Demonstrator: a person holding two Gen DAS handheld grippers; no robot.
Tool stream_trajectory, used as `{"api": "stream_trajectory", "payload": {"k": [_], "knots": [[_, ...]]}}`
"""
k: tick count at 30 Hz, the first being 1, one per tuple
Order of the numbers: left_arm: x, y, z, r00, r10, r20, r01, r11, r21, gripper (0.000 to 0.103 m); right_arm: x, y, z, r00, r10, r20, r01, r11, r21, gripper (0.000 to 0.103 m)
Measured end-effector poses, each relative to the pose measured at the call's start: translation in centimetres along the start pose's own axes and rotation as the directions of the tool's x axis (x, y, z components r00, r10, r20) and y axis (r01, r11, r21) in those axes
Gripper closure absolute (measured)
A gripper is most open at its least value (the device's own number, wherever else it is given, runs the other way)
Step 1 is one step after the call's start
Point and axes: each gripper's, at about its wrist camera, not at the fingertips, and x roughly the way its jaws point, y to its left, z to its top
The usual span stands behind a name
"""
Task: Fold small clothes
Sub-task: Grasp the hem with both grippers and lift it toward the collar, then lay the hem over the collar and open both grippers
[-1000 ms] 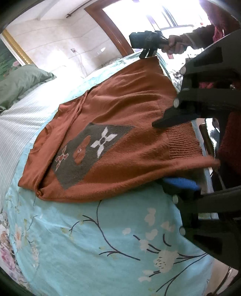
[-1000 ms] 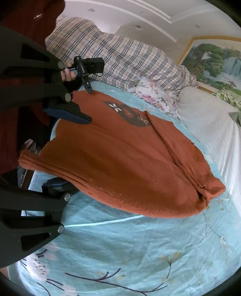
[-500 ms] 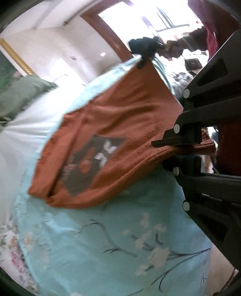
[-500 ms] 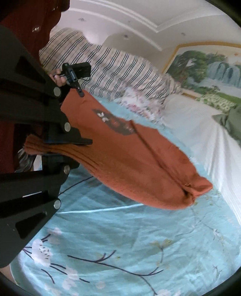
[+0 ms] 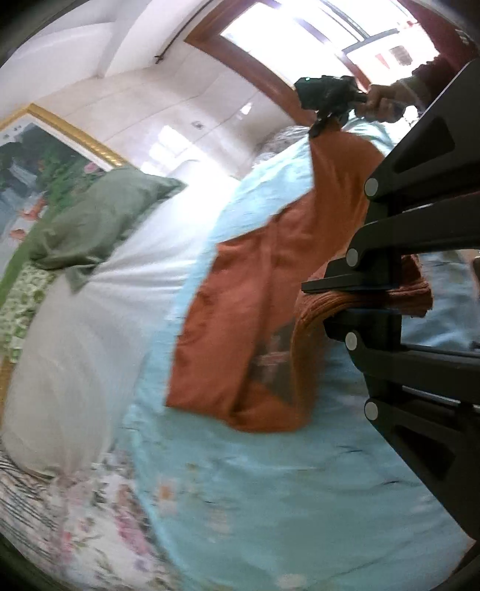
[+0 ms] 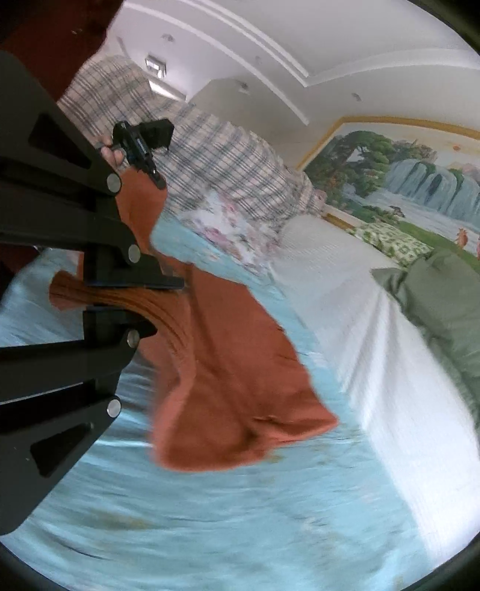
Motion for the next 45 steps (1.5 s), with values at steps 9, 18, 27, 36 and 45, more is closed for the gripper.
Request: {"api": "stream_trajectory", "payload": {"k": [9, 18, 27, 36, 45], "knots": [[9.7, 2.5, 10.3, 0.989, 0.132, 0.068, -0.131, 0.991, -0.026, 0.099, 8.4, -4.2, 11.2, 0.988, -0.153, 0.027, 0.153, 0.988, 0.0, 0.096], [20.2, 8.0, 15.1, 0.959, 0.283, -0.02, -0.284, 0.958, -0.046, 0.099, 17.1, -11.7, 15.4, 0.951, -0.299, -0.076, 0.302, 0.952, 0.036, 0.096], [28.9, 13.0, 15.3, 0.915, 0.379, -0.137, -0.39, 0.919, -0.059, 0.098, 20.6, -16.8, 14.5, 0.922, -0.351, -0.162, 0.372, 0.919, 0.127, 0.094], [25.4, 8.0, 11.7, 0.943, 0.307, -0.126, -0.306, 0.952, 0.028, 0.064, 17.4, -9.0, 11.0, 0.933, -0.343, -0.113, 0.332, 0.938, -0.105, 0.058], [29.5, 4.2, 7.6, 0.914, 0.327, -0.239, -0.271, 0.932, 0.239, 0.071, 24.4, -8.6, 9.3, 0.788, -0.567, -0.239, 0.437, 0.789, -0.431, 0.085]]}}
